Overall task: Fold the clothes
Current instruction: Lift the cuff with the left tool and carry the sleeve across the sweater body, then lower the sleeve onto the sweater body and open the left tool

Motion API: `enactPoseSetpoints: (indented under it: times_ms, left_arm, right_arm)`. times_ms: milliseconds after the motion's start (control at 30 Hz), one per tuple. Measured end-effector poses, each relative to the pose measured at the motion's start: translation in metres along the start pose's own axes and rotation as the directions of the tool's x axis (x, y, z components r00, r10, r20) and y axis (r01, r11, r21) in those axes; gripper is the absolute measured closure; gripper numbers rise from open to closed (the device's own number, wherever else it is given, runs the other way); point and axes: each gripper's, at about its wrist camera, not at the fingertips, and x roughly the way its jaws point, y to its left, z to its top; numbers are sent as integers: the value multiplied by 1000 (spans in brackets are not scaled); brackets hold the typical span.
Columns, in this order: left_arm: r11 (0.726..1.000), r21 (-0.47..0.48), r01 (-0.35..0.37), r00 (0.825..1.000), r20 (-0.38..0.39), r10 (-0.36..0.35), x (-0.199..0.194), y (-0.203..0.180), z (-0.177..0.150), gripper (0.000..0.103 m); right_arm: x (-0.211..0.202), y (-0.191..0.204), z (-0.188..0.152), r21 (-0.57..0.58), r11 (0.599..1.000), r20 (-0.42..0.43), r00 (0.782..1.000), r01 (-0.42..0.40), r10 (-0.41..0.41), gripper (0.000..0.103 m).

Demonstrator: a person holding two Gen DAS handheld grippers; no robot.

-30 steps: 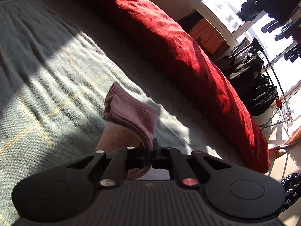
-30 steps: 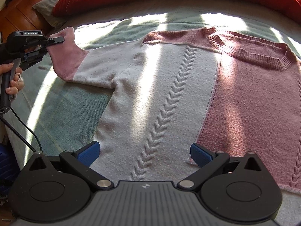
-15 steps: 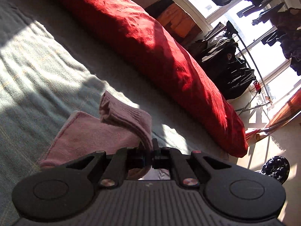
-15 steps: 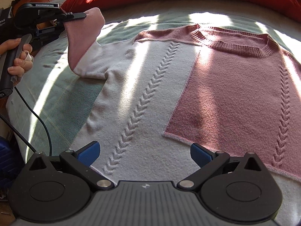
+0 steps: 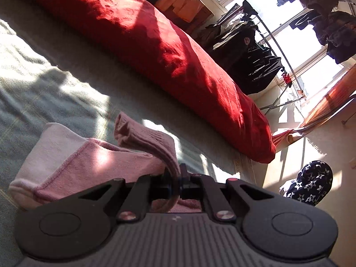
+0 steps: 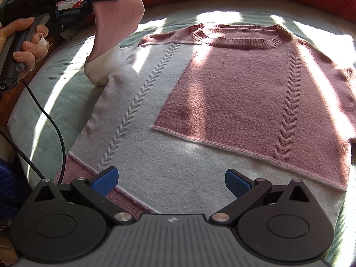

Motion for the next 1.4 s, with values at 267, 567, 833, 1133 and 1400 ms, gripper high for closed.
enactPoseSetpoints:
  times_ms: [267, 567, 833, 1133, 1400]
  left_arm:
    - [999, 42, 13, 999, -48, -11, 31, -33, -20, 99]
    - [994, 106, 31, 996, -87, -22, 58, -63, -41, 99]
    - [989, 147, 10, 990, -141, 11, 96, -69, -65, 99]
    - [929, 369, -12, 980, -180, 84, 116, -100, -96, 99]
    - [879, 477, 2, 964, -235, 126, 133, -113, -119, 99]
  right_arm:
    - [-20, -23, -16, 32, 999, 4, 1000, 19, -19, 0]
    - [-31, -40, -26, 62, 998, 13, 999, 31, -32, 0]
    - [-40, -48, -36, 69, 996, -6, 998, 59, -59, 0]
    - [-40, -52, -44, 67, 994, -33, 996, 83, -80, 0]
    - [-36, -45, -44, 59, 995, -40, 996, 79, -77, 0]
